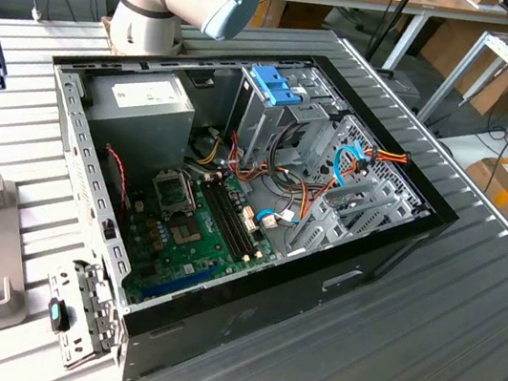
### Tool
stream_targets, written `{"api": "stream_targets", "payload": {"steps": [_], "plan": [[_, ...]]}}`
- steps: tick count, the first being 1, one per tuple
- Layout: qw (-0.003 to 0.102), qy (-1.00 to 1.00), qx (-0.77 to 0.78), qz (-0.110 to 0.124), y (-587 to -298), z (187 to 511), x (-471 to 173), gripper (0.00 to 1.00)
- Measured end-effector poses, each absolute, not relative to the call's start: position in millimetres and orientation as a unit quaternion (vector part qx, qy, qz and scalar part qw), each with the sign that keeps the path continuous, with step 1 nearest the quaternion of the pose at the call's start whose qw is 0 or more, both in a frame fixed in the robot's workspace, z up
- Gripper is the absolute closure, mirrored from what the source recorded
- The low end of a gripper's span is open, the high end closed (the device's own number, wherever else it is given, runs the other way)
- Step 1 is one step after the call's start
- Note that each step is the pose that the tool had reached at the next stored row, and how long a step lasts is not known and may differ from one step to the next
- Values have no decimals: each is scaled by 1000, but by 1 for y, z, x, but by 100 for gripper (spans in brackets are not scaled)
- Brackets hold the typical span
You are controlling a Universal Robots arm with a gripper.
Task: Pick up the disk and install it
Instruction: 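Pick up the disk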
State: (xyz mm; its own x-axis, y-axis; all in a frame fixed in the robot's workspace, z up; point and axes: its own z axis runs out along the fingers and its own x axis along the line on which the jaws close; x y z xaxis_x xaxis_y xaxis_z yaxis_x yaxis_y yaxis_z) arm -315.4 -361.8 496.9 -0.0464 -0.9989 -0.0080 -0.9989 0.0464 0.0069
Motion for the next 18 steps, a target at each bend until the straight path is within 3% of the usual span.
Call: {"api": "stream_targets", "payload": {"steps": [18], "plan": [[0,723,-690,5,-362,497,-289,65]]}}
